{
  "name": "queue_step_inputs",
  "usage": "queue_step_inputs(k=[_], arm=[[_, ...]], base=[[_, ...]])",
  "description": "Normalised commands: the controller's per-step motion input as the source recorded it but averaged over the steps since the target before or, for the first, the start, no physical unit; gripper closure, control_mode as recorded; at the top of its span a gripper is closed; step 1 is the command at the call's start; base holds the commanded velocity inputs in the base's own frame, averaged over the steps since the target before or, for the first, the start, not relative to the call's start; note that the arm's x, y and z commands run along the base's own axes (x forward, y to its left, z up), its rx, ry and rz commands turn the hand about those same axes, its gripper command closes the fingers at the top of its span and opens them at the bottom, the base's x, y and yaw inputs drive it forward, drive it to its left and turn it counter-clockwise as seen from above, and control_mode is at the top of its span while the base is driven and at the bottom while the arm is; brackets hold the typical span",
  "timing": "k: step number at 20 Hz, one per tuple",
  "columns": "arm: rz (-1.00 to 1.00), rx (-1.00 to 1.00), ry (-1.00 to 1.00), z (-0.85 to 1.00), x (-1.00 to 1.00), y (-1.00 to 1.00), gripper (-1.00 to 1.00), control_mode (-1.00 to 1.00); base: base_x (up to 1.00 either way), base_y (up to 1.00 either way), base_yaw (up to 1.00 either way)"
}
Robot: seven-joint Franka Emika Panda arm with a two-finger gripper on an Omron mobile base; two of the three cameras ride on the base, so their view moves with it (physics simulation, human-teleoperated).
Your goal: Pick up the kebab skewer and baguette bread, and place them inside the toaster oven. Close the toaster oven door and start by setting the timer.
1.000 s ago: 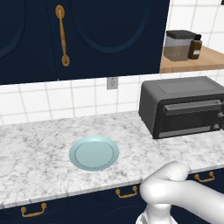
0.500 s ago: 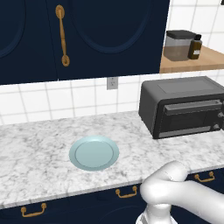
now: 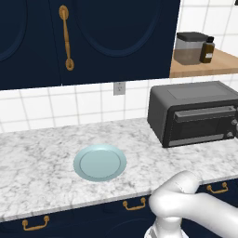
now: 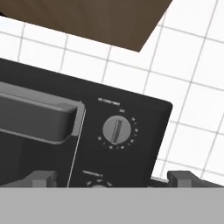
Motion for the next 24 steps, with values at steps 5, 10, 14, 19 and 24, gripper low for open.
queue_step_inputs(k=[5, 10, 14, 19, 24], arm=[[0.00, -0.01, 0.00, 0.00, 0.27, 0.00, -1.00, -1.00], [0.01, -0.09, -0.05, -0.16, 0.13, -0.01, -1.00, -1.00], [0.01, -0.16, -0.03, -0.24, 0.01, 0.00, -1.00, -1.00], [0.01, -0.08, 0.00, -0.01, 0.13, 0.00, -1.00, -1.00], [0.00, -0.05, 0.00, 0.00, 0.11, 0.00, -1.00, -1.00]], base=[[0.00, 0.00, 0.00], [0.00, 0.00, 0.00], [0.00, 0.00, 0.00], [0.00, 0.00, 0.00], [0.00, 0.00, 0.00]])
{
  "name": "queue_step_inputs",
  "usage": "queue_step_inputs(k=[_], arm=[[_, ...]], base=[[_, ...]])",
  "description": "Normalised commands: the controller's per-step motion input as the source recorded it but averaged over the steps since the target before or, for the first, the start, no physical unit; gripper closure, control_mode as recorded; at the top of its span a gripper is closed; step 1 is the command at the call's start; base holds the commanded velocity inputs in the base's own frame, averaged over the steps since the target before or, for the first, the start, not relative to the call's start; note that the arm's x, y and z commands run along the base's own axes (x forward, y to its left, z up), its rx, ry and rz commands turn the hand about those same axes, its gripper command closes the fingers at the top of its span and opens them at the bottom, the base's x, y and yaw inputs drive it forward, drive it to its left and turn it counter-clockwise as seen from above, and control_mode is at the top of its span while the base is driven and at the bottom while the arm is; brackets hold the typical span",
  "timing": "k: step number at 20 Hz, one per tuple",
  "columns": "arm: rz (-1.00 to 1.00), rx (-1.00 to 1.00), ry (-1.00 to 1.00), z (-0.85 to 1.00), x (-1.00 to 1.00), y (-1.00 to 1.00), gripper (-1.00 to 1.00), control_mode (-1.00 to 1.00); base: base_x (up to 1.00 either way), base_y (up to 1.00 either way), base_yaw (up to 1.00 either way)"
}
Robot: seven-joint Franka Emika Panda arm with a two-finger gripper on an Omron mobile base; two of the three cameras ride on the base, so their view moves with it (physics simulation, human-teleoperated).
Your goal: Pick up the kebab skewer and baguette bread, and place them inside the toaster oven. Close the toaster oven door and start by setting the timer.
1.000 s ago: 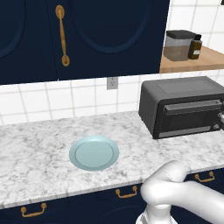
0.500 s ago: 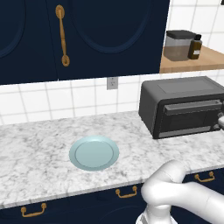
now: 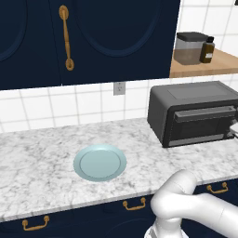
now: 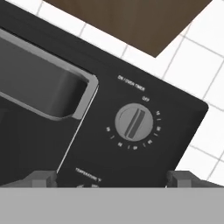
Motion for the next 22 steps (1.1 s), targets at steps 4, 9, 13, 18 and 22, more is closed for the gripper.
queue_step_inputs(k=[4, 9, 13, 18, 22], arm=[[0.00, -0.07, 0.00, 0.00, 0.02, -0.03, -1.00, -1.00], [0.00, -0.04, 0.00, 0.00, 0.00, -0.01, -1.00, -1.00], [0.00, -0.05, -0.07, 0.08, 0.00, -0.04, -1.00, -1.00], [0.01, -0.09, -0.12, 0.03, 0.01, -0.03, -1.00, -1.00], [0.02, -0.12, -0.03, 0.00, 0.01, -0.13, -1.00, -1.00]], base=[[0.00, 0.00, 0.00], [0.00, 0.00, 0.00], [0.00, 0.00, 0.00], [0.00, 0.00, 0.00], [0.00, 0.00, 0.00]])
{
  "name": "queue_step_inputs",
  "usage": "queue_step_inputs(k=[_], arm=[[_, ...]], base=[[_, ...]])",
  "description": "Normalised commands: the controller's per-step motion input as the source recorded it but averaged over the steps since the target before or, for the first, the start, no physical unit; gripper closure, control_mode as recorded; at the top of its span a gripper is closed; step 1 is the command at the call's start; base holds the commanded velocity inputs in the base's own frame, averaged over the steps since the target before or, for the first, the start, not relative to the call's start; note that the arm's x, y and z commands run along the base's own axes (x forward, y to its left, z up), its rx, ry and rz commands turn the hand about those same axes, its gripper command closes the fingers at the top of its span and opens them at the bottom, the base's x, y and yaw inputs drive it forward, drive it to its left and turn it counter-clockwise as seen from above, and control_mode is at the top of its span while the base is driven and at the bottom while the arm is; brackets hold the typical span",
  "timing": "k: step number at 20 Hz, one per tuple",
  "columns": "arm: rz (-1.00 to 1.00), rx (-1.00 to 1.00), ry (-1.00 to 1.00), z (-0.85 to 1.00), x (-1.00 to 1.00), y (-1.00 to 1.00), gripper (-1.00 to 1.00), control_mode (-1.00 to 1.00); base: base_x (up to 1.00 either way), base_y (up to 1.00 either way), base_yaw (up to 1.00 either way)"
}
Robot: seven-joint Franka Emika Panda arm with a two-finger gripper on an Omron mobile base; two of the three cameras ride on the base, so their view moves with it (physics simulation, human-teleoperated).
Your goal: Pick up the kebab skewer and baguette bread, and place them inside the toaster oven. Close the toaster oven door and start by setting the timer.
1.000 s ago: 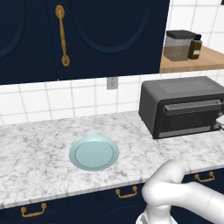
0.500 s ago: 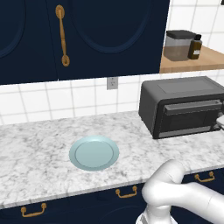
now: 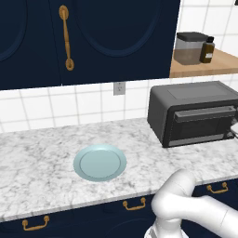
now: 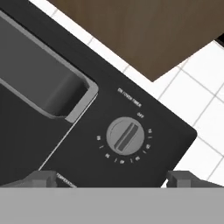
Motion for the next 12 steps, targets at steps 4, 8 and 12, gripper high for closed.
queue_step_inputs(k=[4, 8, 12], arm=[[0.00, -0.08, 0.00, 0.10, 0.00, -0.10, -1.00, -1.00], [0.00, -0.11, 0.00, 0.16, 0.06, 0.00, -1.00, -1.00], [0.00, -0.08, 0.00, 0.26, 0.09, 0.00, -1.00, -1.00]], base=[[0.00, 0.00, 0.00], [0.00, 0.00, 0.00], [0.00, 0.00, 0.00]])
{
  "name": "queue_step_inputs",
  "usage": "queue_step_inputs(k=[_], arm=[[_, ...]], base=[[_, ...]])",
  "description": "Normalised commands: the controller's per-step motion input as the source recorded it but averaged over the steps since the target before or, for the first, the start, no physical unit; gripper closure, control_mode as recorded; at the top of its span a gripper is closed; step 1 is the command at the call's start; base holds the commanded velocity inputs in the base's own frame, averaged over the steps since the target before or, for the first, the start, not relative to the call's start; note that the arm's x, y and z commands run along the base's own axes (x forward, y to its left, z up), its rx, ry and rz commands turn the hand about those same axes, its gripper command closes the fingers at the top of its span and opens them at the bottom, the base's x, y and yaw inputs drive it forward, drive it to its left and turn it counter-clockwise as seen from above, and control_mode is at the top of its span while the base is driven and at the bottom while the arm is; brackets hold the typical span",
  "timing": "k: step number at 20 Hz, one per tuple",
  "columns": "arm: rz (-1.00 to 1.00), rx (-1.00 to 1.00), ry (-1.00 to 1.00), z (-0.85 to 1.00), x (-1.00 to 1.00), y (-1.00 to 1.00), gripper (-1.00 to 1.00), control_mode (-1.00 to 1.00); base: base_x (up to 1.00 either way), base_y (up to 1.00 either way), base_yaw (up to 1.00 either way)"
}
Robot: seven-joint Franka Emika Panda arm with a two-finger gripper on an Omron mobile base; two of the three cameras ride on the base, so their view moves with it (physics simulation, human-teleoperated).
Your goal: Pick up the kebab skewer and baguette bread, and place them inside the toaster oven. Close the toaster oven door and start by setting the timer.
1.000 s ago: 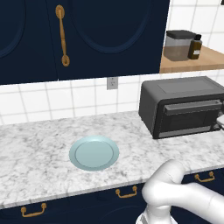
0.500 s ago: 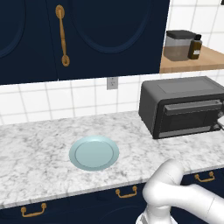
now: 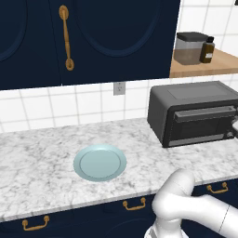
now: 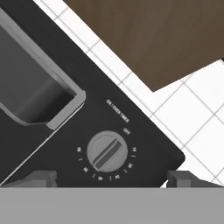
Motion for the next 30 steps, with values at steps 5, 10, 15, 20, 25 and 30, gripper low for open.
queue_step_inputs(k=[5, 10, 15, 20, 25, 30], arm=[[0.00, -0.05, 0.01, 0.05, 0.20, 0.00, -1.00, -1.00], [0.00, -0.06, 0.03, 0.00, 0.11, 0.02, -1.00, -1.00], [0.00, -0.05, 0.01, 0.00, 0.02, 0.04, -1.00, -1.00], [0.00, -0.05, 0.03, 0.00, 0.00, 0.08, -1.00, -1.00], [0.00, -0.02, 0.00, 0.00, 0.06, 0.07, -1.00, -1.00], [0.00, 0.00, 0.00, -0.02, 0.02, 0.01, -1.00, -1.00]], base=[[0.00, 0.00, 0.00], [0.00, 0.00, 0.00], [0.00, 0.00, 0.00], [0.00, 0.00, 0.00], [0.00, 0.00, 0.00], [0.00, 0.00, 0.00]])
